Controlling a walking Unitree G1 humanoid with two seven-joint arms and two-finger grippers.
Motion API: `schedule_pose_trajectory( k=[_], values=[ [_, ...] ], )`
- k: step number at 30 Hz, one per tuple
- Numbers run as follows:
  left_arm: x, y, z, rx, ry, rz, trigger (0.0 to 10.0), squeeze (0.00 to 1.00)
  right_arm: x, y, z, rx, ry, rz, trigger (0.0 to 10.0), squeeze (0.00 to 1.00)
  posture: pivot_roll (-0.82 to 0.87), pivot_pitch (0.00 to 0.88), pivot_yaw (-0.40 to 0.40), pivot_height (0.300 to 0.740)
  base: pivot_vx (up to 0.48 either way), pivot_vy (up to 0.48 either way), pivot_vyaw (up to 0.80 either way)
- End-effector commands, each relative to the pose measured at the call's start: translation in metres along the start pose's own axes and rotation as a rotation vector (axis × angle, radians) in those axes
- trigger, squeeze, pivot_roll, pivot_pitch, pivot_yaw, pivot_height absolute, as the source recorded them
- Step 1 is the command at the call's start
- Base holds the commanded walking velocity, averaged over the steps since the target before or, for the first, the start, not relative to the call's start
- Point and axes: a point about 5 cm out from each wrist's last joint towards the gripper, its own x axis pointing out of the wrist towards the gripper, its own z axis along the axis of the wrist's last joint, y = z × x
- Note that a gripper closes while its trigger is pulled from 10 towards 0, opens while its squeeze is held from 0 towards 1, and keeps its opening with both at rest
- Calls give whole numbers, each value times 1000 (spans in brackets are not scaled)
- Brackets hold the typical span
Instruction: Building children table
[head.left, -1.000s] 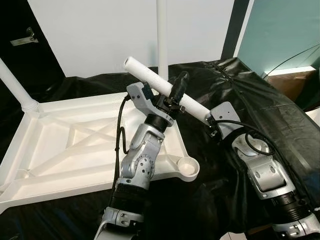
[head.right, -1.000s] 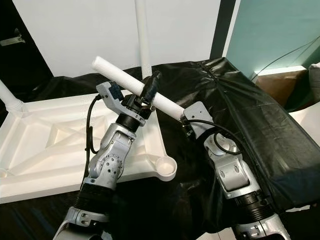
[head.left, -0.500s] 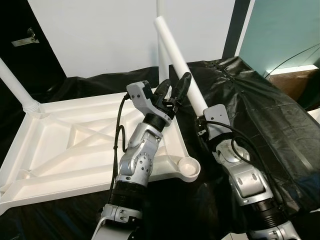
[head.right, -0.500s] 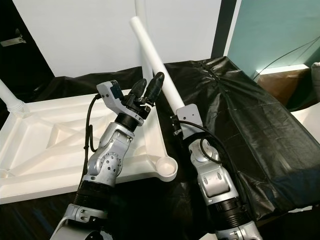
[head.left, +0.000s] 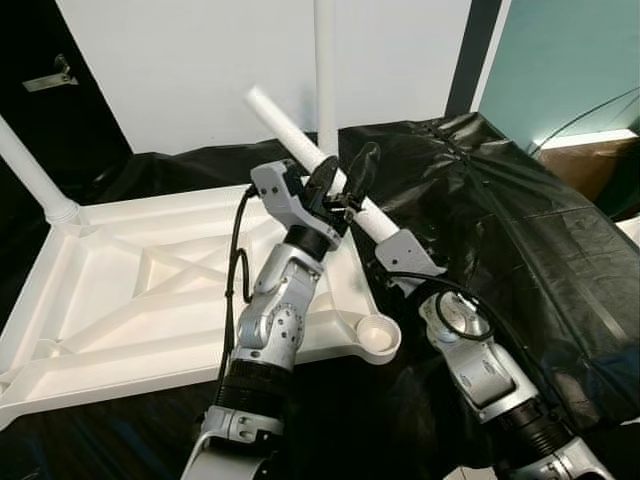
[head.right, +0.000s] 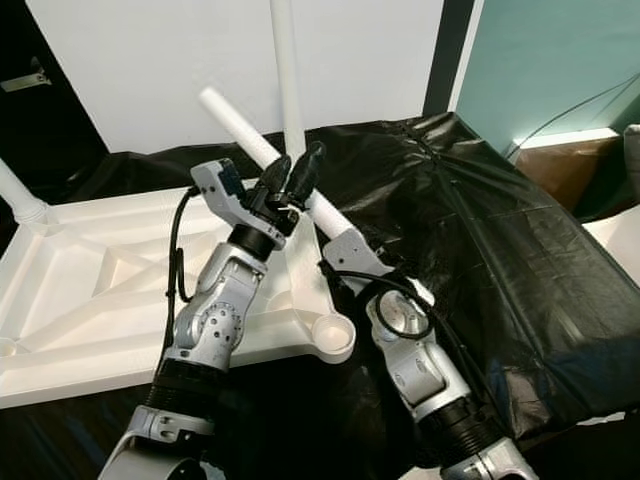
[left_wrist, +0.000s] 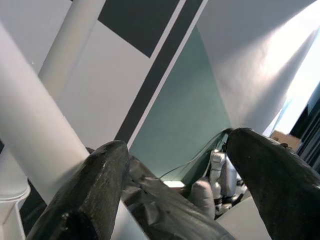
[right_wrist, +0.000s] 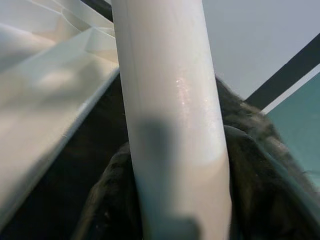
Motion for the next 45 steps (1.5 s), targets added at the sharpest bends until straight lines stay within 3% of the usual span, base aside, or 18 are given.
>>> schedule_pose_trajectory(
  k=[1,8,15,20,25,34,35,36,37,38,42,43,45],
  values=[
    [2,2,-1,25,15,-7,10000,0,0,-7,9,-33,-48,-54,0,0,-100,7,65,740,0,0,0],
    [3,6,-4,17,26,15,10000,0,-5,-16,-5,-15,31,-172,0,0,-116,4,69,740,0,0,0],
    [1,7,-6,15,36,12,10000,0,-8,-26,-1,-40,-6,-241,0,0,-123,0,66,740,0,0,0],
    [1,10,-6,12,38,23,10000,0,-10,-22,1,-66,-39,-197,0,0,-122,0,63,740,0,0,0],
    [5,8,-4,5,23,16,10000,0,-15,-7,4,-88,-84,-108,0,0,-119,1,60,740,0,0,0],
    [5,8,-3,4,22,13,10000,0,-17,-2,8,-113,-119,-85,0,0,-119,2,61,740,0,0,0],
    [5,9,-3,6,21,14,8078,0,-17,-2,9,-116,-135,-86,0,0,-120,3,62,740,0,0,0],
    [5,9,-3,6,21,14,8078,0,-17,-2,9,-116,-135,-86,0,0,-120,3,62,740,0,0,0],
    [5,10,-3,12,17,23,1882,0,-18,-2,11,-114,-149,-86,0,0,-122,3,63,740,0,0,0],
    [6,11,-3,14,13,31,0,0,-18,-2,12,-110,-156,-86,0,0,-122,3,63,740,0,0,0],
    [6,10,-2,11,1,30,0,0,-19,-2,12,-103,-156,-90,0,0,-122,2,64,740,0,0,0],
    [6,9,-1,5,-8,18,0,0,-19,-3,11,-97,-151,-95,10000,0,-121,0,65,740,0,0,0],
    [5,8,-1,1,-16,8,0,0,-19,-3,11,-92,-148,-101,10000,0,-121,0,66,740,0,0,0]
  ],
)
